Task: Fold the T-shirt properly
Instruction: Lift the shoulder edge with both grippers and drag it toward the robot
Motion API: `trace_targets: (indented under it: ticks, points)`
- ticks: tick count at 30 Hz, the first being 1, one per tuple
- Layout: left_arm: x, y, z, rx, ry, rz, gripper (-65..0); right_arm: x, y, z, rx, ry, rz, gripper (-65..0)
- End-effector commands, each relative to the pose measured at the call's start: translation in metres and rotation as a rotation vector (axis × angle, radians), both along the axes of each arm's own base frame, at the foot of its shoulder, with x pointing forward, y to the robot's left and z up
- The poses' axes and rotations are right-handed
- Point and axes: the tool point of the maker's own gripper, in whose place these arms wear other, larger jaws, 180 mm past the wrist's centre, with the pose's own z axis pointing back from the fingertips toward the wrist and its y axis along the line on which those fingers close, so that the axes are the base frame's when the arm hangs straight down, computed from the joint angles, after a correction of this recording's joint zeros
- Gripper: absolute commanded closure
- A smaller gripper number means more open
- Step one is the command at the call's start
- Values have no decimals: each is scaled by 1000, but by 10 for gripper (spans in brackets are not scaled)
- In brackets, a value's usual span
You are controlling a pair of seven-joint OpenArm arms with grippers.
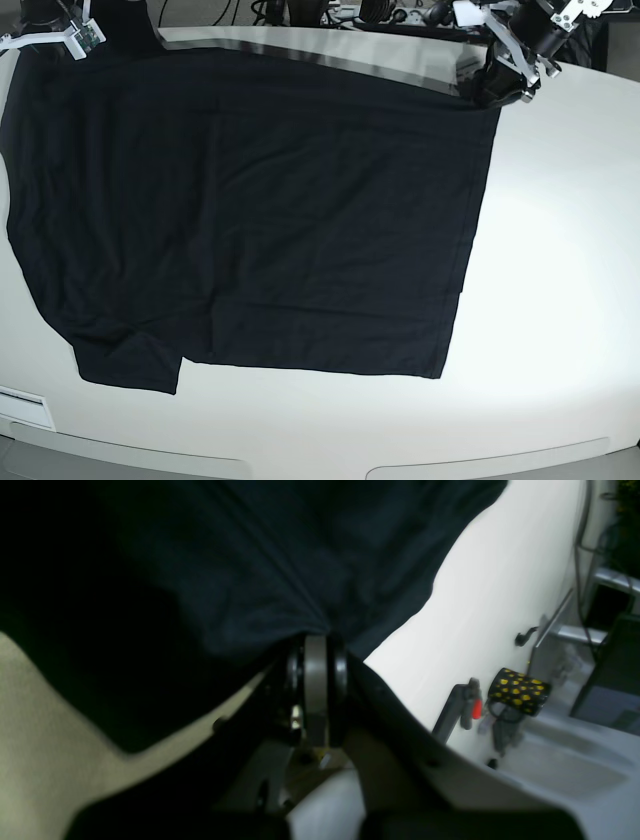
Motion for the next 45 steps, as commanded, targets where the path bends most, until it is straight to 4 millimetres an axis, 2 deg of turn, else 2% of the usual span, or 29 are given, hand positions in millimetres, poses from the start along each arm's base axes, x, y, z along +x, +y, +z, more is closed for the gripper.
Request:
trace_targets:
  ticks: [1, 3, 7, 12, 13, 16, 22, 32, 41, 44, 45]
  points:
    - [10, -3, 11, -19, -46, -1, 0, 18, 0, 12, -18, -68, 33, 0]
    - [24, -6, 18, -54, -74, 12, 0, 40, 6, 17, 15, -130, 65, 0]
    - [48, -17, 29, -173, -85, 46, 0, 80, 31, 25, 146, -204, 159, 0]
    - [70, -25, 43, -266, -125, 87, 0, 117, 51, 43, 250, -310, 218, 0]
    - [74, -25, 46, -270, -143, 87, 0, 124, 53, 48, 261, -337, 226, 0]
    - [88, -23, 50, -271, -188, 89, 0, 140, 42, 44, 251, -354, 209, 0]
    - [107, -13, 36, -292, -175, 135, 0, 151, 31, 34, 274, -344, 176, 0]
    - [133, -2, 14, -328, -164, 175, 0, 165, 20, 38, 265, -384, 147, 0]
    - [151, 3, 17, -353, -185, 214, 0, 172, 15, 50, 269, -468, 113, 0]
    - [152, -1, 18, -419, -173, 246, 0, 182, 16, 65, 283, -558, 113, 0]
    - [153, -1, 21, -448, -185, 259, -11, 186, 13, 71, 279, -590, 98, -47]
